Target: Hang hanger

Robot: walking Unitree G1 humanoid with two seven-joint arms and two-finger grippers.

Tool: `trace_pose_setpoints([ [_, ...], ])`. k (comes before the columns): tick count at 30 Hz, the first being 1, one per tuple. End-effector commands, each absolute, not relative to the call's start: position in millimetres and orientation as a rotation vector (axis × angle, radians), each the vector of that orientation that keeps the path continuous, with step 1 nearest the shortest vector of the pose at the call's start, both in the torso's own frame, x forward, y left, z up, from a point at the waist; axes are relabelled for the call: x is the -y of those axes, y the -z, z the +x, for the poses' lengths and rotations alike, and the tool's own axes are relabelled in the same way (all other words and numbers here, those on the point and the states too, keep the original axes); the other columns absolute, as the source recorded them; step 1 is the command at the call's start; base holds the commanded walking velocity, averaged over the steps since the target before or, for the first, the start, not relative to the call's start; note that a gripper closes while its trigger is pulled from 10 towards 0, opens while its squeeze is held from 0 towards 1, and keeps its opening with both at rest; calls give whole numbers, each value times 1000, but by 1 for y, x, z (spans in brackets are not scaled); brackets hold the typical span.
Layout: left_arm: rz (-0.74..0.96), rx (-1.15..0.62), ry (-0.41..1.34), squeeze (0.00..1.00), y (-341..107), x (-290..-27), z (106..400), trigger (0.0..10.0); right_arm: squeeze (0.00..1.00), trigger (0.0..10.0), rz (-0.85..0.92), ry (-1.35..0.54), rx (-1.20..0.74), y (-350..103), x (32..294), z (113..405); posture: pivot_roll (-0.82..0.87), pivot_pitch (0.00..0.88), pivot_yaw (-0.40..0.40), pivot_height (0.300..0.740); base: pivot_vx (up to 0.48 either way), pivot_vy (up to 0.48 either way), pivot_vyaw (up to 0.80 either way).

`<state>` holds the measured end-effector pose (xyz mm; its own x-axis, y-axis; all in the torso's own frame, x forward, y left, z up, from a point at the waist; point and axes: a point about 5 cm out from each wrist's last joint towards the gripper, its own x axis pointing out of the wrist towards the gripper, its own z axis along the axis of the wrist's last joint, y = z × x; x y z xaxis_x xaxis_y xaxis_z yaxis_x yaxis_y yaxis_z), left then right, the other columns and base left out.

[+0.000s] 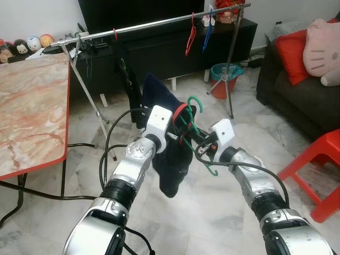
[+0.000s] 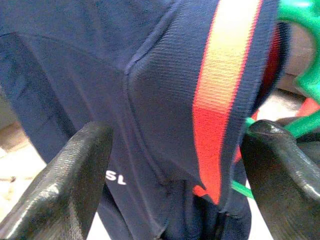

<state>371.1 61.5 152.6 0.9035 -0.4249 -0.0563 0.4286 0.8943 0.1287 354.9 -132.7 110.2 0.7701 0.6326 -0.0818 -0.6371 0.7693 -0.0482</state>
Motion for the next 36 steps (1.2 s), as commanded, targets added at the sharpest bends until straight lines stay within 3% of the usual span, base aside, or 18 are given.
trace_pose_setpoints([
  [1, 145, -12, 338, 0, -159, -76, 379, 10000, 0, 0, -67, -730, -4, -121, 126, 356, 23, 0, 70, 740, 0, 0, 0],
  [9, 116, 12, 275, 0, -163, -81, 381, 10000, 0, 0, -64, -735, -6, -121, 126, 356, 22, 0, 70, 740, 0, 0, 0],
  [10, 111, 18, 271, 0, -163, -79, 381, 4588, 0, 0, -65, -736, -6, -121, 126, 356, 20, 0, 69, 740, 0, 0, 0],
  [11, 111, 19, 271, 0, -163, -78, 381, 4588, 0, 0, -66, -737, -6, -121, 125, 356, 20, 0, 69, 740, 0, 0, 0],
  [12, 112, 15, 269, 0, -162, -77, 381, 0, 0, 0, -66, -739, -5, -122, 125, 356, 20, 0, 69, 740, 0, 0, 0],
  [36, 101, 14, 212, 0, -161, -85, 384, 0, 0, 0, -80, -737, -32, -117, 130, 354, 15, 0, 73, 740, 0, 0, 0],
])
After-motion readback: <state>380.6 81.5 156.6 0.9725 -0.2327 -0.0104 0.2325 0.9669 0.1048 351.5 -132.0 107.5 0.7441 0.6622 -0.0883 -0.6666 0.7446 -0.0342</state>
